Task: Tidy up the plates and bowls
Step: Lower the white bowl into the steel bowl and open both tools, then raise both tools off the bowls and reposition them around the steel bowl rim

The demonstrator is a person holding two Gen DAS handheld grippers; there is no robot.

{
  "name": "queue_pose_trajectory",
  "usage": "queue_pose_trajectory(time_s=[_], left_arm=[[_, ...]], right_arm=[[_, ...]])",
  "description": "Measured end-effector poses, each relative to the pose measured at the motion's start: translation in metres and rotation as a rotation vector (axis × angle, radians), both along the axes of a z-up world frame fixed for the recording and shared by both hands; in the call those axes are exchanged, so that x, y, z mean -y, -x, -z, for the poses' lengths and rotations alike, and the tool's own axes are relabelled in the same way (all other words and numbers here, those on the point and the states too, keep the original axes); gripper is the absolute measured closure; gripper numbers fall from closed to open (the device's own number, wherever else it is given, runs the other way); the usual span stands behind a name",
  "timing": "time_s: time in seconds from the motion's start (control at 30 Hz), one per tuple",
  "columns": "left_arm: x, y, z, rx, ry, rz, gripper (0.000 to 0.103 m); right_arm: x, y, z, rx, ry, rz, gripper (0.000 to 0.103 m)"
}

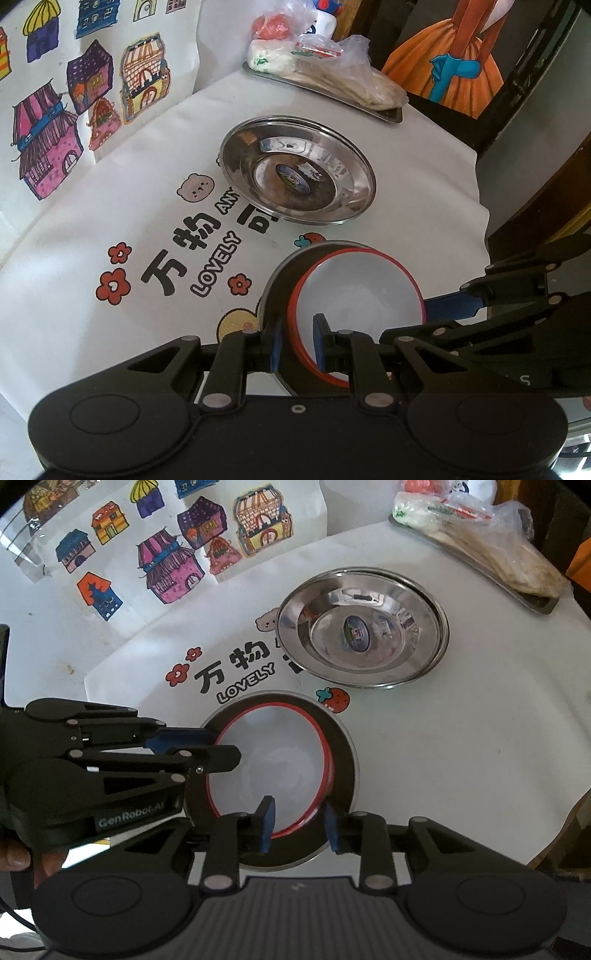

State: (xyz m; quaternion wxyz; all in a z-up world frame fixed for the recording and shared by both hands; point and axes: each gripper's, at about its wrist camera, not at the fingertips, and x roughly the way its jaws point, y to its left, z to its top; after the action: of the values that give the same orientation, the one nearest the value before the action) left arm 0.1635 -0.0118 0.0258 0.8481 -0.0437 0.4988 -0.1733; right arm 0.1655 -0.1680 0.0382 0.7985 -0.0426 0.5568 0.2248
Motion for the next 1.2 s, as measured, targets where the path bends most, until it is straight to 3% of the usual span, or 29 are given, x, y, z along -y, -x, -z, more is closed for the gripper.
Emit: queue_pose_trajectory(time_s=[0.23,0.37,0.63,0.77,1.03,1.2], left_arm=[[-0.005,0.004,-0.007,0.025,0.015,-0.009,0.082],[-0.005,0.007,-0.012,0.05,0.03,-0.009,0.074],[-0.016,0.018,-0.025,0.136,0.055,-0.046,0.035],[-0.025,0.025,-0.033,0.182,0.062,-0.077,0.028],[-0.037,0.047,-0.043,0.263,0.081,-0.147,0.003],[-0.038,0.063,-0.043,0.303,0.057,-0.171,0.001]], right_arm=[[0.013,0.001,-0.013,0.044,-0.043,0.017,0.07],[0.022,0.004,-0.019,0.095,-0.083,0.033,0.053],[0.048,0.021,-0.035,0.226,-0.195,0.089,0.026],[0.066,0.032,-0.041,0.293,-0.253,0.126,0.007],[0.085,0.065,-0.045,0.402,-0.337,0.17,0.0],[0.085,0.088,-0.04,0.486,-0.333,0.174,0.0]])
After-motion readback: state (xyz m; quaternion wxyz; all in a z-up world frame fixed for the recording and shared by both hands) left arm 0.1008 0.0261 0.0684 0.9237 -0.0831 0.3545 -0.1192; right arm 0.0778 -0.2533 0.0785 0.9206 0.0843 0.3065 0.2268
